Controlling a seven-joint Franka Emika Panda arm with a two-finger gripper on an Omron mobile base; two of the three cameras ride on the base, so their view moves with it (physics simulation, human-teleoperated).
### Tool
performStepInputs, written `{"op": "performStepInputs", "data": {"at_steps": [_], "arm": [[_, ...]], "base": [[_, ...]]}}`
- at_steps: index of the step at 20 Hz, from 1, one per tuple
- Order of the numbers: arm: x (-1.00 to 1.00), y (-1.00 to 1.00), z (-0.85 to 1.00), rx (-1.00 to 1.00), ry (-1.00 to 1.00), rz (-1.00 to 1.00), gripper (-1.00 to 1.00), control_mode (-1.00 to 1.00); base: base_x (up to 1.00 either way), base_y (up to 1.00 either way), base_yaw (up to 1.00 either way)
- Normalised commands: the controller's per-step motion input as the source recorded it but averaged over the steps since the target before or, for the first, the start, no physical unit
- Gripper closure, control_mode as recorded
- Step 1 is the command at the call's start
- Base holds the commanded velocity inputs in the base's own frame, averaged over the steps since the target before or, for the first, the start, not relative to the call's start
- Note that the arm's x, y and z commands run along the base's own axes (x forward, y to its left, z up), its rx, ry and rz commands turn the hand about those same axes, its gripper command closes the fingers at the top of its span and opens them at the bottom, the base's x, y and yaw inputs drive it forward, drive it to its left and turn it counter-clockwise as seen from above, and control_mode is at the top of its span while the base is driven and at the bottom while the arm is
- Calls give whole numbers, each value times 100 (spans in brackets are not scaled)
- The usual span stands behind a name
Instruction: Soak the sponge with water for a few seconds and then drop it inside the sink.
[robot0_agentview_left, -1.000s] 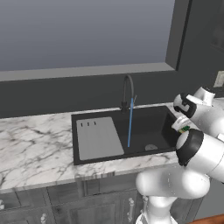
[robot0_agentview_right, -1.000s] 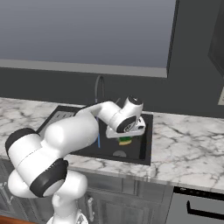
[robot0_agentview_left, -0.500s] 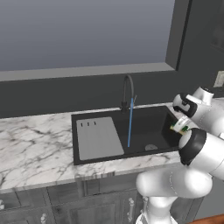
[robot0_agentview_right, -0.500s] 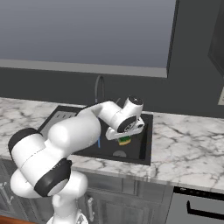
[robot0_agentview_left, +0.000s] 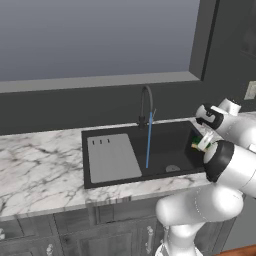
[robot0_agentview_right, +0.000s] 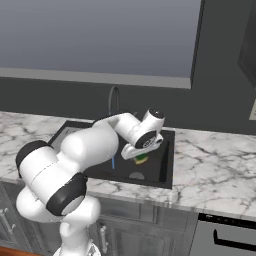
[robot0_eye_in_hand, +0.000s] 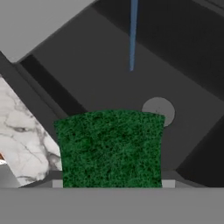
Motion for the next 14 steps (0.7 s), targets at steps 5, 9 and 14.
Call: {"op": "performStepInputs", "data": {"at_steps": [5, 9, 14], "arm": [[5, 12, 0, 3, -3, 10, 100, -100], [0, 19, 0, 1, -2, 8, 100, -100], [0, 19, 0, 0, 0, 8, 100, -100]], "base": [[0, 0, 0], [0, 0, 0], [0, 0, 0]]}}
